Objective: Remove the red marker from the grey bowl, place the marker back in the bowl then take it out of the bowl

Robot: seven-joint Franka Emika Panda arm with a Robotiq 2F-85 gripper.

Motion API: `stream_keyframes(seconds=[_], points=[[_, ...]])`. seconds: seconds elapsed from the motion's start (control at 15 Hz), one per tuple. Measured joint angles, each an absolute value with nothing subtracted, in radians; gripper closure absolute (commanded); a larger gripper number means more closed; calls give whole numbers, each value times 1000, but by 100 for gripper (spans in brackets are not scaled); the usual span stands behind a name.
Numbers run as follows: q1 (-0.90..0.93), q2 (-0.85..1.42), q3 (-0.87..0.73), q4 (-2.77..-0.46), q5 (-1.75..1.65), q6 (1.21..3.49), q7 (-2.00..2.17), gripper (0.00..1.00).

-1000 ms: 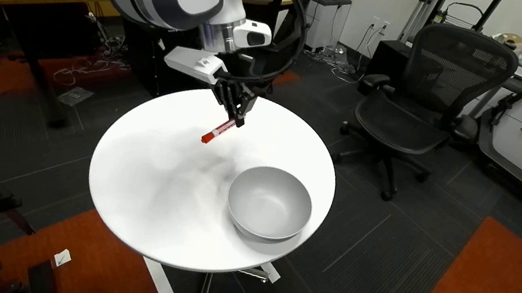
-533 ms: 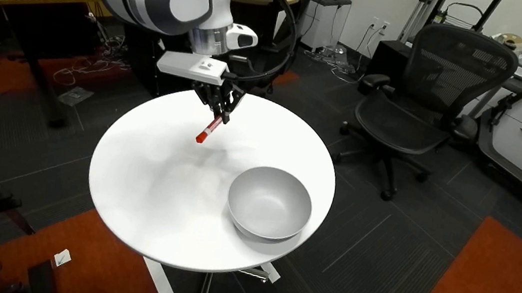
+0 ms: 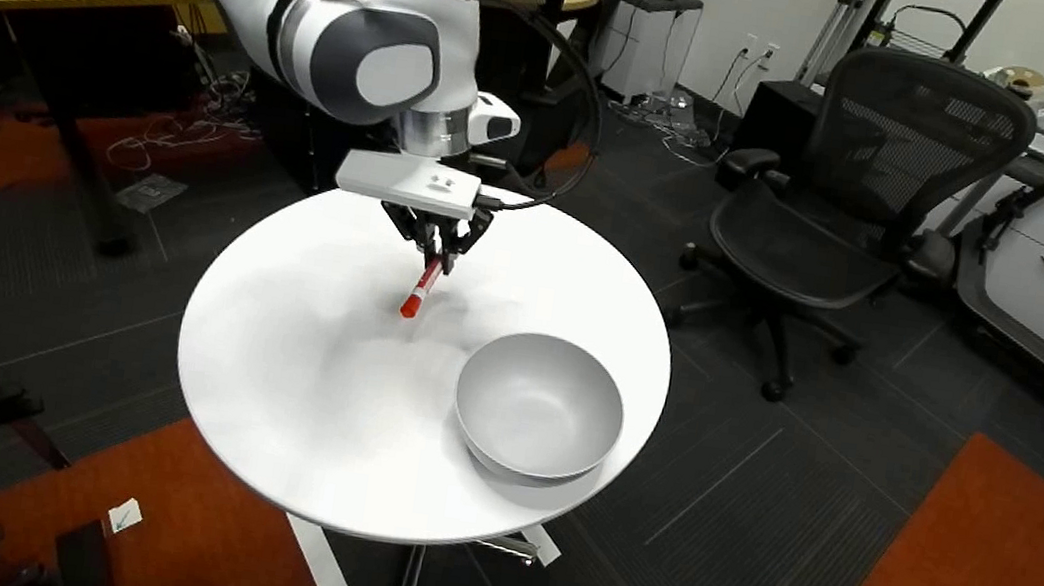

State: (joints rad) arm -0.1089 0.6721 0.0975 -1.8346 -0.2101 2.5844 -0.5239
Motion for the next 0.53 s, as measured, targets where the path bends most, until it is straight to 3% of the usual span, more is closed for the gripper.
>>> stream_keyframes(seconds=[0.47, 0.53], points=[[-138, 722, 130, -1788, -204, 2587, -591, 95], [-138, 726, 132, -1783, -204, 2587, -594, 60]])
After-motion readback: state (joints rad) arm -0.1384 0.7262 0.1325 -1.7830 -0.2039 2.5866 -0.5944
